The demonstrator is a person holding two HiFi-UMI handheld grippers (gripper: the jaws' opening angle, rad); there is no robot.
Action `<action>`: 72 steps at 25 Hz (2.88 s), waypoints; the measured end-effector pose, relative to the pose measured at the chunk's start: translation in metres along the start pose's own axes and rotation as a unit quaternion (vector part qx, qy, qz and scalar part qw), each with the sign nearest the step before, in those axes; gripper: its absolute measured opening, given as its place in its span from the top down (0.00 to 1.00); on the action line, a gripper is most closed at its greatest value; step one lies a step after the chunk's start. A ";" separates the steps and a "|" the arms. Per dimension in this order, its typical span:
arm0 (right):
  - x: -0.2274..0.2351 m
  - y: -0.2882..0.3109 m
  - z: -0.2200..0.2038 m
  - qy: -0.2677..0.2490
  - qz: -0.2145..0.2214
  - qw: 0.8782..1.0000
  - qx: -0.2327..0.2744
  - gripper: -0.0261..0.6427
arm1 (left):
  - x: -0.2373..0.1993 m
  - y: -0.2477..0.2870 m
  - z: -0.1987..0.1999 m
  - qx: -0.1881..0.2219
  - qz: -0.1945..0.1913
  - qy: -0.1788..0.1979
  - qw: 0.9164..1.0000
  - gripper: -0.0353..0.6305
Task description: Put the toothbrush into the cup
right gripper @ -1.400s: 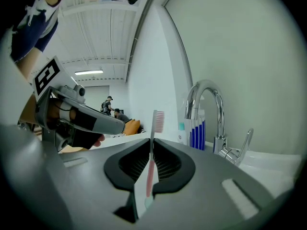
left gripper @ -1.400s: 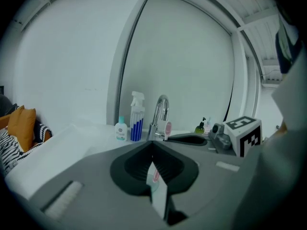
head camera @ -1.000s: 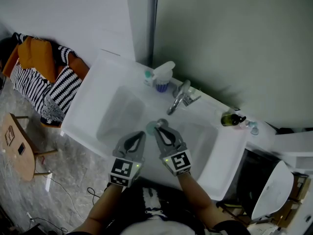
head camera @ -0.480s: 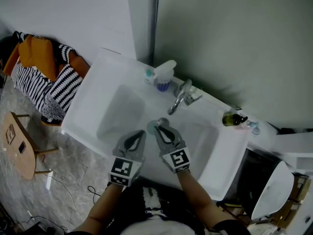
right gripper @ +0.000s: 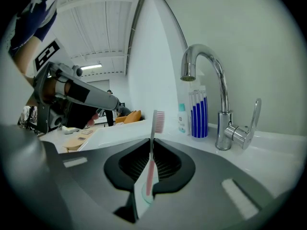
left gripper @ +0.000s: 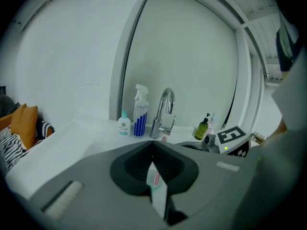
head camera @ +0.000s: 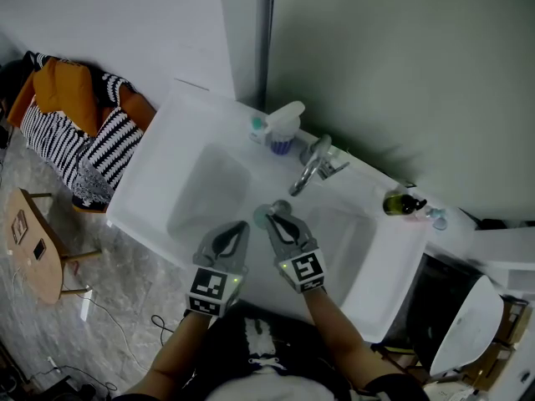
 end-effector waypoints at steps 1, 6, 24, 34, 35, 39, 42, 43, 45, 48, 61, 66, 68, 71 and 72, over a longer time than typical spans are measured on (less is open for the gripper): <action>0.000 0.000 -0.001 -0.001 0.000 1.000 -0.002 0.92 | 0.000 0.000 0.000 0.000 0.000 0.001 1.000 0.95; 0.001 0.003 -0.010 0.006 0.000 1.000 -0.010 0.92 | -0.002 0.002 0.001 0.001 -0.001 0.003 1.000 0.95; 0.003 0.005 -0.029 0.009 0.003 0.999 -0.042 0.92 | -0.001 0.005 -0.004 -0.004 -0.004 -0.001 1.000 0.95; 0.000 0.003 -0.033 0.017 0.002 0.998 -0.054 0.92 | -0.002 0.002 -0.005 -0.004 -0.002 -0.003 1.000 0.95; -0.001 0.003 -0.034 0.018 0.003 0.998 -0.056 0.92 | -0.002 0.002 -0.005 -0.004 -0.002 -0.003 1.000 0.95; -0.001 0.002 -0.038 0.019 0.002 0.998 -0.066 0.92 | -0.002 0.002 -0.005 -0.007 -0.001 0.004 1.000 0.95; 0.000 0.002 -0.041 0.021 0.002 0.997 -0.073 0.92 | -0.003 0.002 -0.005 -0.007 -0.001 0.005 1.000 0.95; 0.001 0.002 -0.042 0.022 0.002 0.997 -0.075 0.92 | -0.003 0.002 -0.006 -0.007 -0.001 0.005 1.000 0.95; 0.002 0.001 -0.044 0.025 0.002 0.997 -0.078 0.92 | -0.003 0.003 -0.006 -0.007 -0.001 0.004 1.000 0.95; 0.002 0.001 -0.046 0.028 0.002 0.996 -0.080 0.92 | -0.002 0.003 -0.006 -0.007 -0.001 0.003 1.000 0.95; 0.006 -0.002 -0.058 0.037 -0.002 0.995 -0.094 0.92 | -0.002 0.005 -0.010 -0.011 -0.001 0.004 1.000 0.95; 0.007 -0.002 -0.061 0.041 -0.003 0.994 -0.101 0.92 | -0.004 0.004 -0.009 -0.012 0.000 0.004 1.000 0.95; 0.007 -0.002 -0.063 0.042 -0.002 0.994 -0.103 0.92 | -0.005 0.004 -0.009 -0.012 0.001 0.005 1.000 0.95; 0.007 -0.003 -0.066 0.044 -0.004 0.993 -0.109 0.92 | -0.005 0.004 -0.009 -0.013 0.002 0.005 1.000 0.95; 0.008 -0.004 -0.067 0.045 -0.005 0.993 -0.111 0.92 | -0.005 0.004 -0.010 -0.013 0.002 0.005 1.000 0.95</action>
Point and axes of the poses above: the fingertips, and each gripper's own axes: y forward along the fingers, x to its right, z out of its top, the point moved 4 cm from there along -y, backward along the fingers, and after that the axes turned 9 degrees about x, right-handed, at the moved point
